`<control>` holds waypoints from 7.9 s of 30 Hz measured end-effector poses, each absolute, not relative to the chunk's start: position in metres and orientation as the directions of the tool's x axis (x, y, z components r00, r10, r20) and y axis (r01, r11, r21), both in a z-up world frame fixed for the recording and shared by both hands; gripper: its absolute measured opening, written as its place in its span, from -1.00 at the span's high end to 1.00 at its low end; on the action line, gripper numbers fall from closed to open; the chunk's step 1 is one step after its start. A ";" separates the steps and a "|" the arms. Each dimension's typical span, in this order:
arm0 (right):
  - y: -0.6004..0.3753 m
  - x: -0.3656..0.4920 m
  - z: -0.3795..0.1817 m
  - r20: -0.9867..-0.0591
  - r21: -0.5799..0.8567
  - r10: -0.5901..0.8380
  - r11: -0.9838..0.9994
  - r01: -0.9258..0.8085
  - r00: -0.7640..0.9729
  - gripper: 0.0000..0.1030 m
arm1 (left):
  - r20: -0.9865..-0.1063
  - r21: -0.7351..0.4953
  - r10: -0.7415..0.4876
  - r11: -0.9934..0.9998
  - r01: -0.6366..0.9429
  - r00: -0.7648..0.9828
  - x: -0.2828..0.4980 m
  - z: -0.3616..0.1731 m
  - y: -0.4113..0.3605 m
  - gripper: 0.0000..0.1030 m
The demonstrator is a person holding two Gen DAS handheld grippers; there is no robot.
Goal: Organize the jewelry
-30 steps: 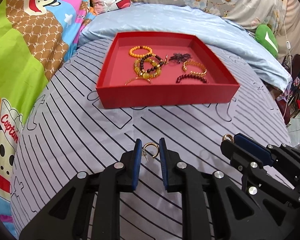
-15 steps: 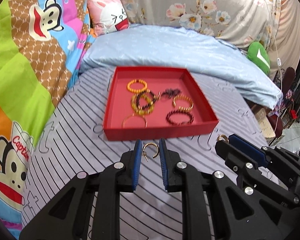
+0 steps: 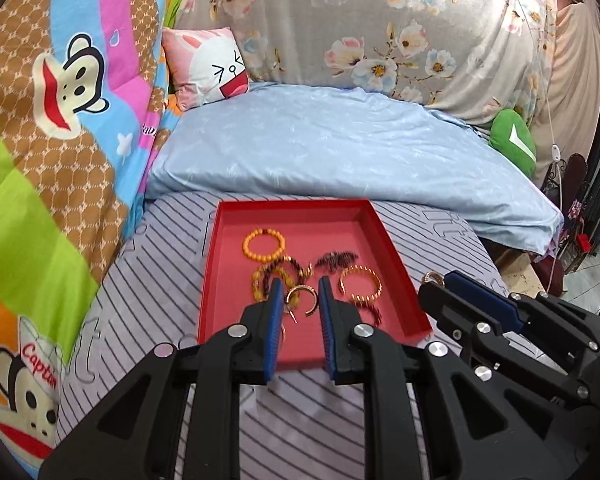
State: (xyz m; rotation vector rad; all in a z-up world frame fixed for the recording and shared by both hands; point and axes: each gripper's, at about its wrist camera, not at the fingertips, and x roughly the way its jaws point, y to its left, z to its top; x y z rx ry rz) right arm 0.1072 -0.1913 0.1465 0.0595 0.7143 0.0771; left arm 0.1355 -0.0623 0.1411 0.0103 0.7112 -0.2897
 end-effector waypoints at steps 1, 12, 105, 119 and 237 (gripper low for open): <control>-0.192 0.115 0.145 -0.654 0.080 0.089 0.996 -0.048 0.751 0.68 | -0.645 -0.087 -0.258 0.960 0.266 0.720 0.142 0.140 -0.063 0.67; -0.205 0.198 0.103 -0.712 0.072 0.075 0.997 -0.034 0.698 0.68 | -0.702 -0.055 -0.208 0.969 0.239 0.681 0.222 0.100 -0.076 0.66; -0.210 0.092 0.053 -0.737 0.013 -0.095 0.988 0.155 0.669 -0.49 | -0.758 0.025 -0.019 0.998 0.058 0.652 0.134 0.043 -0.042 -0.72; -0.208 0.093 0.044 -0.747 -0.004 -0.101 0.989 0.148 0.657 -0.62 | -0.765 0.041 0.005 0.998 0.041 0.644 0.135 0.036 -0.040 -0.74; -0.218 0.089 0.048 -0.736 0.020 -0.102 0.985 0.173 0.669 -0.88 | -0.753 0.072 0.038 0.997 0.025 0.657 0.136 0.040 -0.042 -0.82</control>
